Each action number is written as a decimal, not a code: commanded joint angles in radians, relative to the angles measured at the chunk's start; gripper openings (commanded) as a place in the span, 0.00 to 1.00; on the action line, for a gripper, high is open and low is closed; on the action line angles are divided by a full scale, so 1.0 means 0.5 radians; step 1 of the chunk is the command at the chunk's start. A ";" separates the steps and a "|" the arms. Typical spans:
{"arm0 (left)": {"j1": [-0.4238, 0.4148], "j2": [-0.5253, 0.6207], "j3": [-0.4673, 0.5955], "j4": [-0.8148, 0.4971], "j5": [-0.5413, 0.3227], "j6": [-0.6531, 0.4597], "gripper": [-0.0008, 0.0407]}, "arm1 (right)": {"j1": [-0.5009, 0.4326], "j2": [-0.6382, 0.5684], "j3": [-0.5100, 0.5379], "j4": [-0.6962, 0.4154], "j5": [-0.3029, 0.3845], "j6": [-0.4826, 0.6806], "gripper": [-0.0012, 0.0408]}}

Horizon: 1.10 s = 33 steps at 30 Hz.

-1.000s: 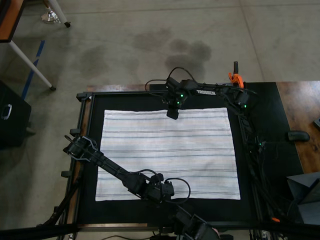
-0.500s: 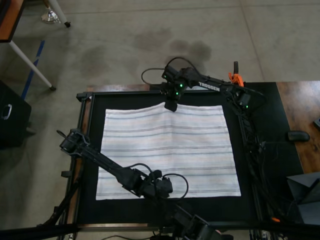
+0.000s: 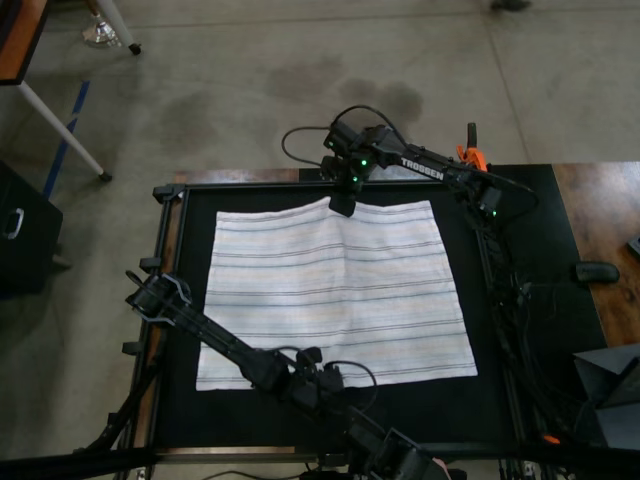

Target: Fold the towel

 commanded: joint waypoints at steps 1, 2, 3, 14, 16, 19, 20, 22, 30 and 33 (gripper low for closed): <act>0.003 0.046 0.005 -0.017 -0.001 -0.005 0.02 | 0.001 0.001 -0.044 0.004 0.002 -0.040 0.03; 0.003 0.051 0.011 -0.019 -0.002 0.002 0.02 | 0.001 0.001 -0.057 0.001 0.002 -0.049 0.03; 0.003 0.050 0.014 -0.007 -0.002 0.010 0.02 | 0.000 0.001 -0.066 -0.003 0.002 -0.053 0.03; 0.008 0.108 -0.014 0.121 -0.061 0.042 0.37 | -0.008 0.006 -0.041 0.019 0.005 -0.055 0.03; 0.008 0.129 -0.014 0.120 -0.111 0.027 0.44 | -0.008 0.005 -0.035 0.020 0.005 -0.056 0.03; 0.007 0.131 -0.014 0.077 -0.286 0.005 0.48 | -0.012 0.005 -0.030 0.002 0.005 -0.056 0.03; 0.004 0.125 -0.014 0.063 -0.344 0.005 0.48 | -0.012 0.005 -0.037 0.002 0.005 -0.056 0.03; 0.004 0.114 -0.014 0.053 -0.425 0.016 0.48 | -0.012 0.005 -0.051 -0.001 0.005 -0.055 0.03; 0.002 0.205 -0.014 0.144 -0.407 0.011 0.48 | -0.012 0.005 -0.033 -0.010 0.005 -0.055 0.03; 0.002 0.227 -0.014 0.143 -0.407 -0.002 0.48 | -0.018 0.005 -0.038 -0.028 0.004 -0.042 0.03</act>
